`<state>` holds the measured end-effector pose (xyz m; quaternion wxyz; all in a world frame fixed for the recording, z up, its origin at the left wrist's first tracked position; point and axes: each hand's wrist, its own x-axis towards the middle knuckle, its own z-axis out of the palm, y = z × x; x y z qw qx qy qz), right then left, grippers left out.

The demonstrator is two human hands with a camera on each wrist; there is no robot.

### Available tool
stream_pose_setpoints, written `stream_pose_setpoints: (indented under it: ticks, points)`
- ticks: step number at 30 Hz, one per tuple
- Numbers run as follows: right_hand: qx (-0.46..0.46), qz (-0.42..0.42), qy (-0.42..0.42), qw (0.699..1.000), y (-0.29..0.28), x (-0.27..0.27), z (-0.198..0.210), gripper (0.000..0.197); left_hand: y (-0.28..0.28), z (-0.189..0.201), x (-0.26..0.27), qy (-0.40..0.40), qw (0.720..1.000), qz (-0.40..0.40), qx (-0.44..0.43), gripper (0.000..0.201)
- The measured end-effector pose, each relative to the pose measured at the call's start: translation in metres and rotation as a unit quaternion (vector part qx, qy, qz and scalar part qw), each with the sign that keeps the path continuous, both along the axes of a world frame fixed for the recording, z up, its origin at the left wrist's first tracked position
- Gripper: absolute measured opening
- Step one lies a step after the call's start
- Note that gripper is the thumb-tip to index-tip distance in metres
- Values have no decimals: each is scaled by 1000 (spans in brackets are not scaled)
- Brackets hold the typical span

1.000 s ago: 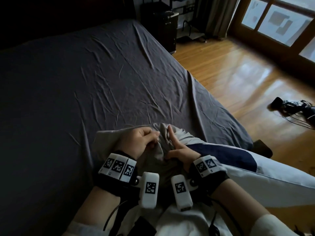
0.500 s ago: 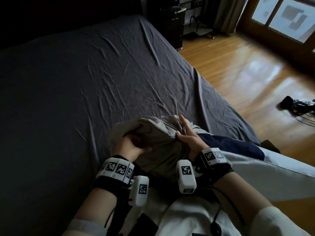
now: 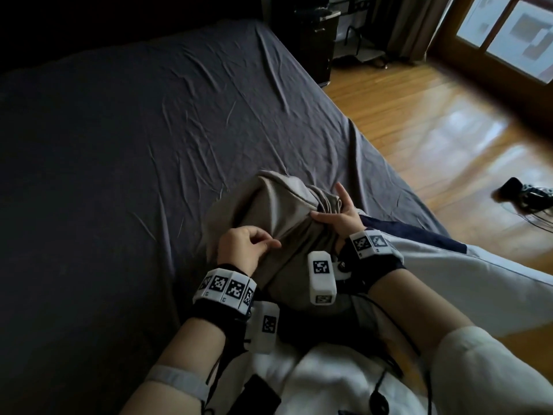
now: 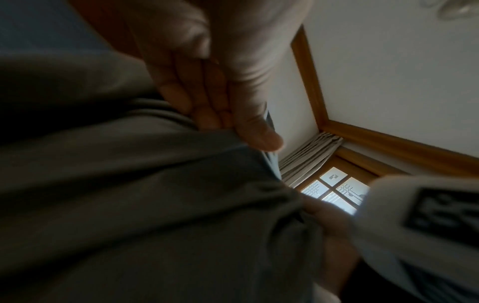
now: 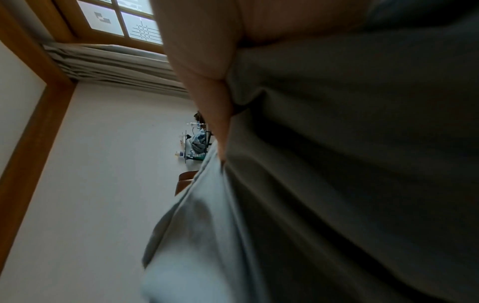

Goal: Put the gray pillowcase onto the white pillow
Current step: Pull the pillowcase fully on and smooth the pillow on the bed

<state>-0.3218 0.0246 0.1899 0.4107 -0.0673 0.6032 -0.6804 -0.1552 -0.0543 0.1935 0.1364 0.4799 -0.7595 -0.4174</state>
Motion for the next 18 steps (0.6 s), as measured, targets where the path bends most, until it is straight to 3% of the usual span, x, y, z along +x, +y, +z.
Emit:
stream_pose_setpoints:
  ticks: [4,7,10,12,14,16,18]
  points:
    - [2,14,9,1000,-3,-5,-11,92,19,-22,-16,-99,982,-149,60,21]
    - [-9,55,-3,998,-1,-7,-19,91,14,-25,-23,-141,977,-149,61,22]
    - [43,144,87,985,1,-9,-17,103,6,-14,-26,-160,974,-156,41,21]
    - [68,183,142,970,2,-8,-14,110,-2,5,-25,-167,957,-232,40,23]
    - [63,184,151,969,3,-8,-18,109,-19,33,-25,-100,954,-271,74,14]
    - [44,173,147,973,6,-5,-20,109,-43,66,-29,16,972,-210,100,11]
    - [28,160,139,977,9,-4,-25,109,-69,86,-37,85,985,-135,61,12]
